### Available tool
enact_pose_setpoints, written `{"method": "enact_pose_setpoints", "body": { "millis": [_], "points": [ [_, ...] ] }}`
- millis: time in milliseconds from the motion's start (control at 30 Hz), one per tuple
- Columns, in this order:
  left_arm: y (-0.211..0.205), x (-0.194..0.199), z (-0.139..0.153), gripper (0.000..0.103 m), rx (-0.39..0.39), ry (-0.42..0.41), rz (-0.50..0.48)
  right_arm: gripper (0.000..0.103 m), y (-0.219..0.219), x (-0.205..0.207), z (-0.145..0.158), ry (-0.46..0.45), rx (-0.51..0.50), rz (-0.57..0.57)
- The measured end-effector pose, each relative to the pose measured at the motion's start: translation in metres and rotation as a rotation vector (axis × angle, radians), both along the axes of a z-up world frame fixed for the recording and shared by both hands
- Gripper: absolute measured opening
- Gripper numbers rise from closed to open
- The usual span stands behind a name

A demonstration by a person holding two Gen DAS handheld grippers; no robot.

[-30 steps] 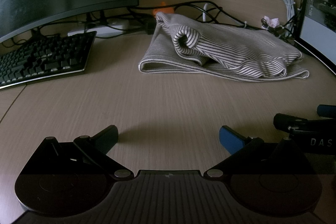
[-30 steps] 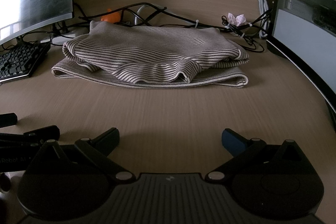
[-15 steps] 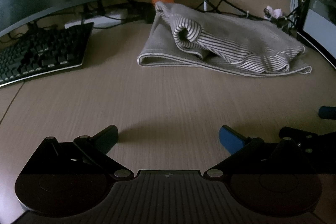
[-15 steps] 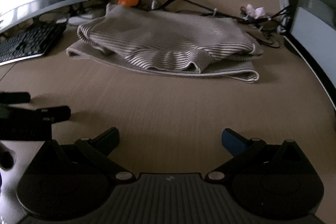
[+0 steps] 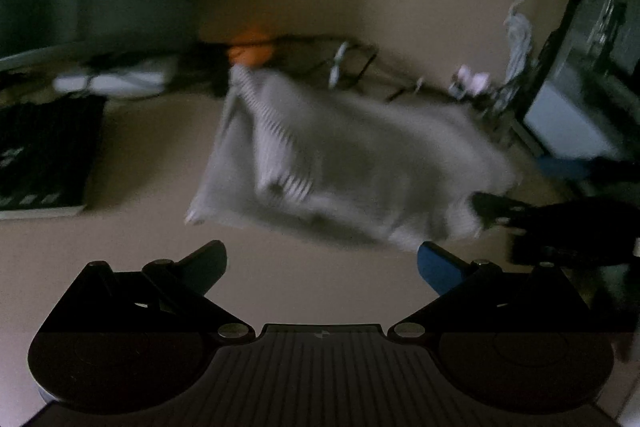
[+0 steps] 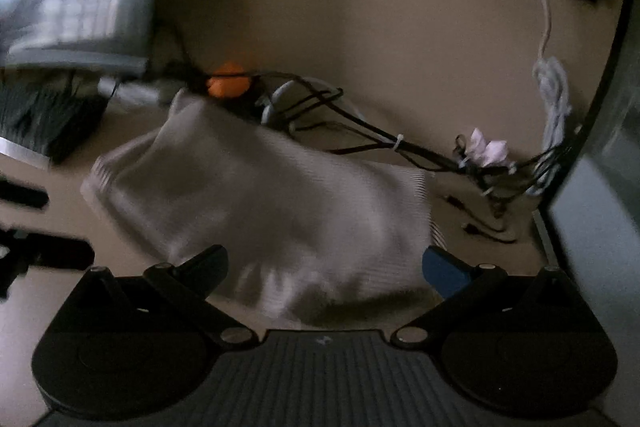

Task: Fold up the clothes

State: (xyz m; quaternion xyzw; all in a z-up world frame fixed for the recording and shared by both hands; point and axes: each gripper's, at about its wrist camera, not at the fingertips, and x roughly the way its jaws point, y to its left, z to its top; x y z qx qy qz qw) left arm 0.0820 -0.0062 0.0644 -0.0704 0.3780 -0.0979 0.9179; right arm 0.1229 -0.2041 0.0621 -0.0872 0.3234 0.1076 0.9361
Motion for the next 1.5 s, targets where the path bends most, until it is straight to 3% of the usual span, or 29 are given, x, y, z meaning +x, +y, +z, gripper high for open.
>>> {"method": "enact_pose_setpoints", "body": {
  "millis": [133, 200, 400, 433, 633, 767, 933, 1000, 1067, 1200, 1267, 1400, 1500],
  "points": [
    [-0.01, 0.037, 0.001, 0.103, 0.027, -0.059, 0.004, 0.103, -0.012, 0.046, -0.018, 0.05, 0.098, -0.045],
    [-0.011, 0.058, -0.005, 0.103, 0.021, -0.039, 0.003, 0.103, -0.015, 0.064, -0.027, 0.073, 0.135, -0.043],
    [-0.004, 0.102, -0.038, 0.103, -0.1, 0.138, -0.004, 0.103, -0.008, 0.083, -0.046, 0.112, 0.12, 0.04],
    [-0.003, 0.104, -0.043, 0.103, -0.125, 0.178, -0.004, 0.103, -0.009, 0.081, -0.046, 0.117, 0.128, 0.046],
    [-0.009, 0.079, -0.042, 0.103, -0.06, 0.188, -0.044, 0.103, -0.014, 0.07, -0.045, 0.159, 0.162, 0.097],
    [-0.009, 0.041, -0.04, 0.103, -0.02, 0.199, -0.06, 0.103, -0.007, 0.037, -0.044, 0.185, 0.14, 0.152],
    [0.0, -0.038, -0.032, 0.103, -0.016, 0.219, -0.071, 0.103, 0.009, -0.035, -0.045, 0.19, 0.096, 0.216],
    [0.013, -0.068, -0.029, 0.103, -0.065, 0.234, -0.092, 0.103, 0.018, -0.067, -0.044, 0.186, 0.074, 0.245],
    [0.028, -0.084, -0.026, 0.103, -0.184, 0.249, -0.128, 0.103, 0.023, -0.089, -0.043, 0.161, 0.043, 0.268],
    [0.048, -0.088, -0.01, 0.103, -0.361, 0.206, -0.14, 0.103, 0.022, -0.106, -0.022, 0.134, 0.049, 0.263],
    [0.052, -0.086, 0.001, 0.103, -0.416, 0.177, -0.15, 0.103, 0.021, -0.124, 0.0, 0.085, 0.082, 0.338],
    [0.047, -0.074, 0.016, 0.103, -0.415, 0.143, -0.152, 0.103, 0.047, -0.161, 0.007, 0.052, 0.005, 0.502],
    [0.038, -0.065, 0.021, 0.103, -0.401, 0.135, -0.163, 0.103, 0.082, -0.176, -0.022, -0.013, -0.174, 0.494]
  ]
}}
